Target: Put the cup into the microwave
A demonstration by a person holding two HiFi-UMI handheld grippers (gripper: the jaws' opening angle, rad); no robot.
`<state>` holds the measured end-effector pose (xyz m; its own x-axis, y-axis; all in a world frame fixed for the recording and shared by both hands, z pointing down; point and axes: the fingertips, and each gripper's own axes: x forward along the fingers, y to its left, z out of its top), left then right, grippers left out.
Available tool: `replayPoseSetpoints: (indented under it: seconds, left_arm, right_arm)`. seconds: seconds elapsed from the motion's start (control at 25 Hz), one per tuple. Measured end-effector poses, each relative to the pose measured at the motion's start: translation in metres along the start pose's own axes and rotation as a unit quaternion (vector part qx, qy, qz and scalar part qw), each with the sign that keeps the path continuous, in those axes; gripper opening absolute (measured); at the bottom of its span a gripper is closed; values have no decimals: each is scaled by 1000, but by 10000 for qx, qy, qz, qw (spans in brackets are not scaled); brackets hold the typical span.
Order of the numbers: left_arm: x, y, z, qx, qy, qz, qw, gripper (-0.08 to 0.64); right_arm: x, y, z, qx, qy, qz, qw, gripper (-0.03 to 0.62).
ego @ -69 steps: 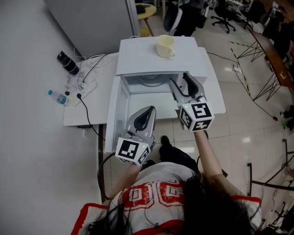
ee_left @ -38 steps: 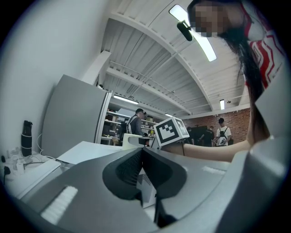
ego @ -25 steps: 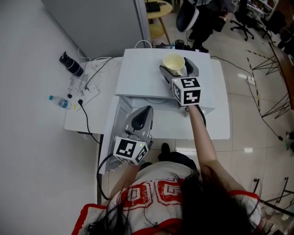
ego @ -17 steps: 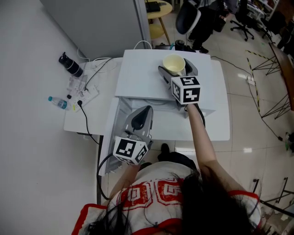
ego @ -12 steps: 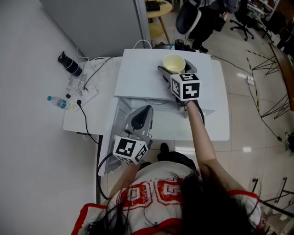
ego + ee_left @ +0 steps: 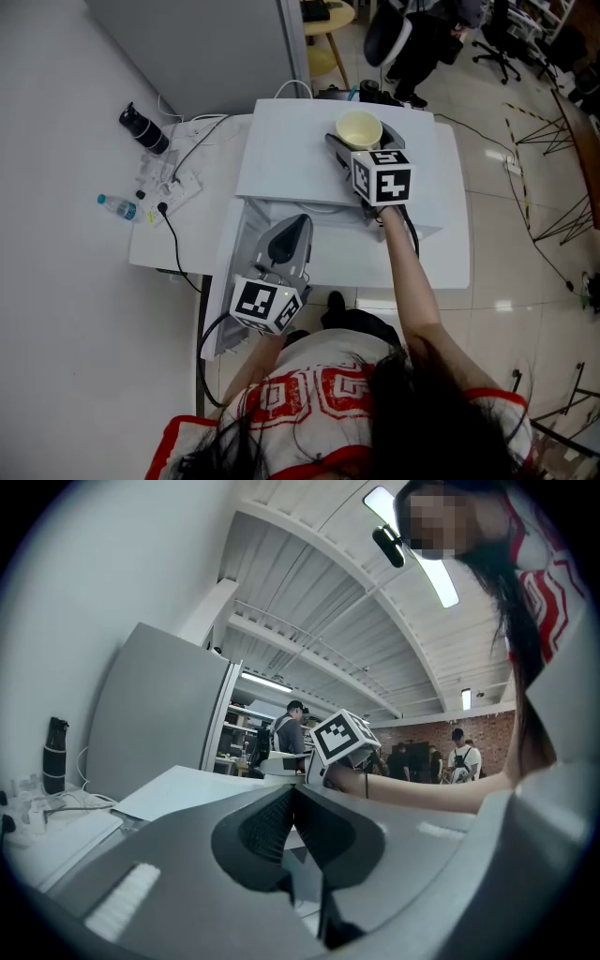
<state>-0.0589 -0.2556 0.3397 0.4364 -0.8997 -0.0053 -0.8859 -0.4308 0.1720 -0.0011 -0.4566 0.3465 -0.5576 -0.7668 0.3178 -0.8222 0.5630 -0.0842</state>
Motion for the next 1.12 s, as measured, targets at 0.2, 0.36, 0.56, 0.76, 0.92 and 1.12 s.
replayPoseSetpoints:
  seconds: [0.2,0.36,0.56,0.76,0.92,1.12]
  left_arm:
    - [-1,0,1,-22,-12,-15,10000,-11]
    - [-4,1,1,-17,-40,-19,10000,-11]
    - [-7,-1,4,-18,-65,-38,10000,-11]
    - [-14,-3,4,-8,-87,-81,9999,-11]
    - [-21,-7,4,5,-91,-134,9999,-11]
    - [-34,-15,4,23,-109,-214,9997,-11]
  right_arm:
    - [-4,0,2,-35,-52,-24,10000,456]
    - [-9,2,0,-241,-30,-102,9997,456]
    - [-21,5,7,-186,-245,-115,9995,456]
    - [-39,13,12,-178,-392,-127,9990,455]
    - [-54,21,12,-204,-453,-144,9987,454]
    - [-76,32,10,-201,-524,-157,9983,454]
